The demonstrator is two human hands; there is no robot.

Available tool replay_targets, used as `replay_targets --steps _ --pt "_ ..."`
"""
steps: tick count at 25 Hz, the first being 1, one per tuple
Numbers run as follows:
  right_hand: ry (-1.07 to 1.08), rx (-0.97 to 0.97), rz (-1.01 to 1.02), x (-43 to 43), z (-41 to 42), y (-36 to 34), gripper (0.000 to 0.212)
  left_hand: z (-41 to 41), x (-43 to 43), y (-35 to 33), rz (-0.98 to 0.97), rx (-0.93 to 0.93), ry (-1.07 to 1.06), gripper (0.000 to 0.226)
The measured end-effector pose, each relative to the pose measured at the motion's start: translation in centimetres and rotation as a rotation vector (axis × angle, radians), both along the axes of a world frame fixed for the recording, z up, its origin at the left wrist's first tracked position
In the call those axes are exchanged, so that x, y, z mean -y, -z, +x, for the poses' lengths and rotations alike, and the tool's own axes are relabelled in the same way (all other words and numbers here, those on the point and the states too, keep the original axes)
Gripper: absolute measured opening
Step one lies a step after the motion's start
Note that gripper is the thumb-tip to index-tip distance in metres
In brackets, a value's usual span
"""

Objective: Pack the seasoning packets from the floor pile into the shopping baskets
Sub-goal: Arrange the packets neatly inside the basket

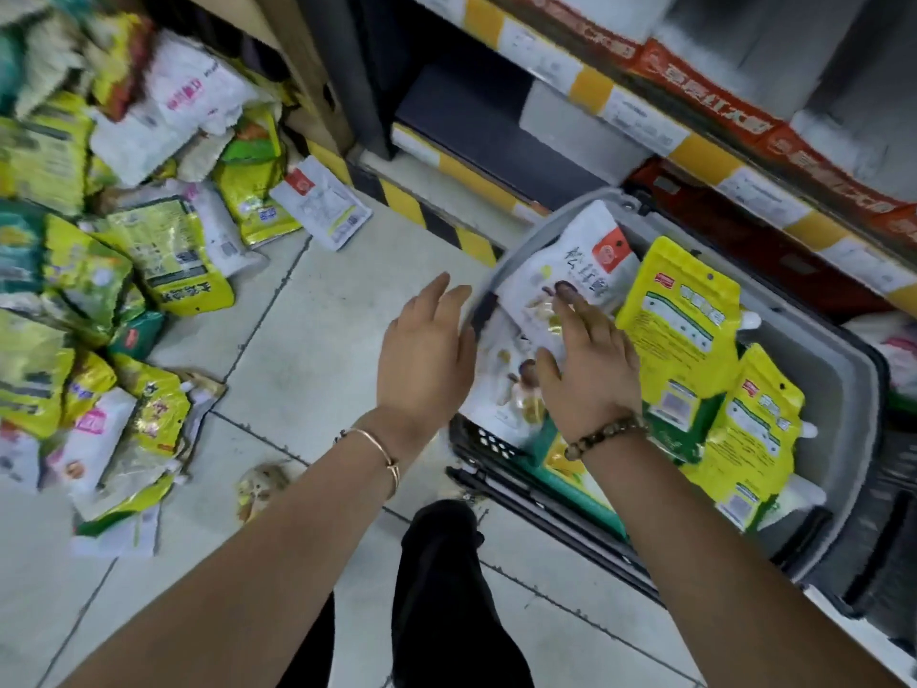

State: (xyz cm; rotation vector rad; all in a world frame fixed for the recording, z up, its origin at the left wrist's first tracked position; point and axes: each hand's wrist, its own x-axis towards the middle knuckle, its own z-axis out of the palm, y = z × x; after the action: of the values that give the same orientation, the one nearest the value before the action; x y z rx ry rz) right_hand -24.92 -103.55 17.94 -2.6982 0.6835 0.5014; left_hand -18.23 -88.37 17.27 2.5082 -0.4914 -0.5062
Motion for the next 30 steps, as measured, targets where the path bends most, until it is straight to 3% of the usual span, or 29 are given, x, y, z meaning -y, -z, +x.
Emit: replay_targets --steps 8,18,25,30 --pt "-0.235 -0.002 0.160 -15.6 5.5 -2.3 0.055 0.4 -20.2 -2.0 0.068 -0.063 -0.419 0.045" --pt "-0.539 -0.049 0.201 -38.9 10.9 -0.7 0.055 -1.3 -43.7 -1.2 0.127 -0.137 -0.823 0.046" --pt "-0.750 -0.211 0.162 -51.0 13.7 2.9 0.049 -3.1 -53.7 2.5 0.097 -0.256 -1.046 0.044" --pt "-0.721 -0.311 0.158 -54.7 15.4 7.4 0.039 -3.9 -57.0 7.2 0.089 -0.368 -1.130 0.043"
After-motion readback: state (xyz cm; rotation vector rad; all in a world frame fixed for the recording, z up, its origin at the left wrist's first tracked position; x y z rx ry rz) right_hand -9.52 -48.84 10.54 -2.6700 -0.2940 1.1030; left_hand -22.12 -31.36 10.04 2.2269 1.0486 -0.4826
